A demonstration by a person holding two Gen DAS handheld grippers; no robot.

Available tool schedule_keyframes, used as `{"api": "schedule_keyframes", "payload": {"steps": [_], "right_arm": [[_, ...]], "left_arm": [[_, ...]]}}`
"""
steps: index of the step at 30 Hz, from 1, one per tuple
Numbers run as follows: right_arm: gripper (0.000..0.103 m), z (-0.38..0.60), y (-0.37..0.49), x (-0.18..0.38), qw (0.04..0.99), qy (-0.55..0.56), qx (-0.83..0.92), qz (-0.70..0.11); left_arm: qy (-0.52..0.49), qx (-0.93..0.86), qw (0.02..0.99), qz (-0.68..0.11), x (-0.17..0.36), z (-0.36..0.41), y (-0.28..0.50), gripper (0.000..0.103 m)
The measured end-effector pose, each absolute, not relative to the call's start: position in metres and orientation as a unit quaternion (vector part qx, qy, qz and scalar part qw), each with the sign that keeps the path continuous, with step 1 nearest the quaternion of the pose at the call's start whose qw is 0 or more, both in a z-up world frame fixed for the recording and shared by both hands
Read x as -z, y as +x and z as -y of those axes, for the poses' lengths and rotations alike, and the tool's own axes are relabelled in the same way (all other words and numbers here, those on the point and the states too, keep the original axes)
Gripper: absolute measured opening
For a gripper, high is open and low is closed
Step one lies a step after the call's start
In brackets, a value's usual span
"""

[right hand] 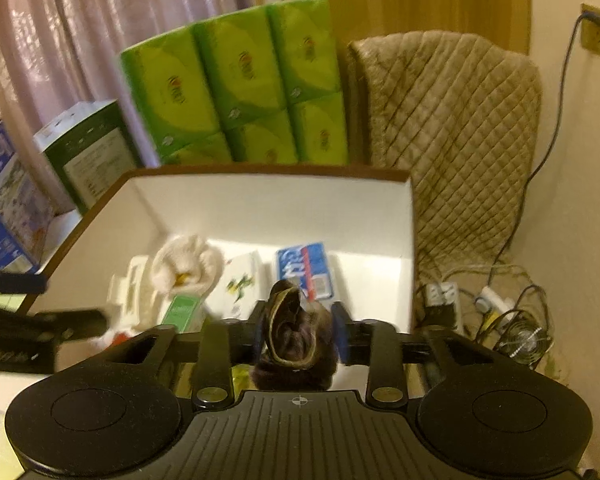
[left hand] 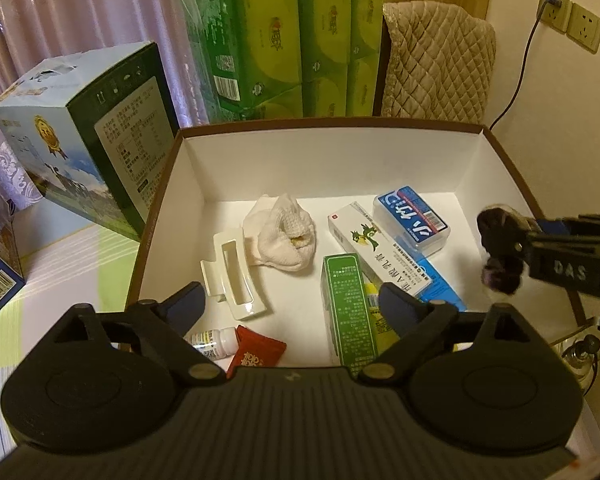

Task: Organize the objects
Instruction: 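Open the left tool to drop the candy while the right tool releases the scrunchie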

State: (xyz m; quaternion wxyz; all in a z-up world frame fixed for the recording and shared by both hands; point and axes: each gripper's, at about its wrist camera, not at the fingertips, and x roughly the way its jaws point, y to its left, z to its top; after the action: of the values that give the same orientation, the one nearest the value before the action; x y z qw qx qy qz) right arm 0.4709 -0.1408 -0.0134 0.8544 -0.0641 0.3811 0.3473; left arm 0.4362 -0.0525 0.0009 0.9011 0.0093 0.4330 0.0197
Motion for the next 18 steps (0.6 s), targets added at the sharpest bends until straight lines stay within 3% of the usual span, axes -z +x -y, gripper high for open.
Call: {"api": "schedule_keyframes", "payload": {"steps": [1, 3, 18], "right_arm": [[0.051, 0.141, 0.472, 0.012, 0.858, -0.062, -0.346, -0.375], [0.059, 0.143, 0.474, 0.01, 0.862, -0.059, -0.347, -0.365], [0.065, 0.172, 0.449, 0.004, 0.846, -0.043, -0.375, -0.377]], "left_arm": [[0.008, -0.021, 0.902, -0.432, -0.002, 0.053, 0.435, 0.093], [0.005, -0.026, 0.903, -0.429, -0.005, 0.053, 0.432, 0.096], [-0.011, -0.063, 0.907, -0.416, -0.028, 0.059, 0.396, 0.1]]}}
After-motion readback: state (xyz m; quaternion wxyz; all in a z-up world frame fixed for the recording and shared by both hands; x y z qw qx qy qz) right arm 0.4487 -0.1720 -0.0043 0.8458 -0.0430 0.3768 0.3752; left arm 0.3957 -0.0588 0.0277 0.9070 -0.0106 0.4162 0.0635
